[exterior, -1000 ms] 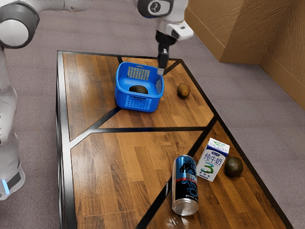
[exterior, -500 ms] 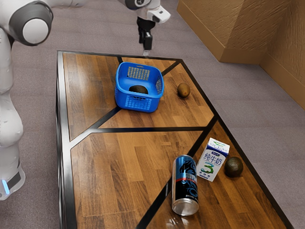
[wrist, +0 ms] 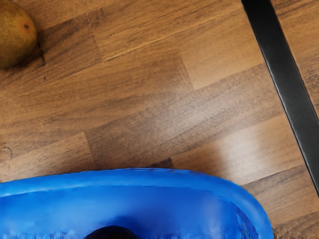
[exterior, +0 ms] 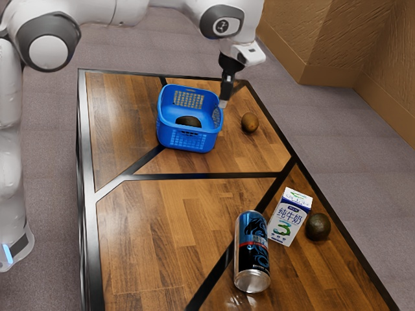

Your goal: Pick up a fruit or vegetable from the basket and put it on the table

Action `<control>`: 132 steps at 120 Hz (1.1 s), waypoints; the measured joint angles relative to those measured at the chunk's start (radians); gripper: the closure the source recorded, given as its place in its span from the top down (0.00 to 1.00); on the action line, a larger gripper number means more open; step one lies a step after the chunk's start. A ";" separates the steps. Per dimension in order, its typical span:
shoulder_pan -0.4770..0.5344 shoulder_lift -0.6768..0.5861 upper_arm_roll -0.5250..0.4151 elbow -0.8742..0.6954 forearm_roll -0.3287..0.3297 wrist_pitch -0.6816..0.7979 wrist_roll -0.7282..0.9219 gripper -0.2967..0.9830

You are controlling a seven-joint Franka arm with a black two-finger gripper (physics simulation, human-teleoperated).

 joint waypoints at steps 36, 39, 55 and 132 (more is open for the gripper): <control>0.040 0.035 -0.001 0.004 -0.027 -0.016 0.019 0.75; 0.038 0.041 0.001 0.004 -0.030 -0.016 0.021 0.75; 0.061 0.050 0.003 0.005 -0.041 -0.015 0.030 0.75; 0.058 0.055 0.053 -0.052 -0.040 0.050 0.054 0.75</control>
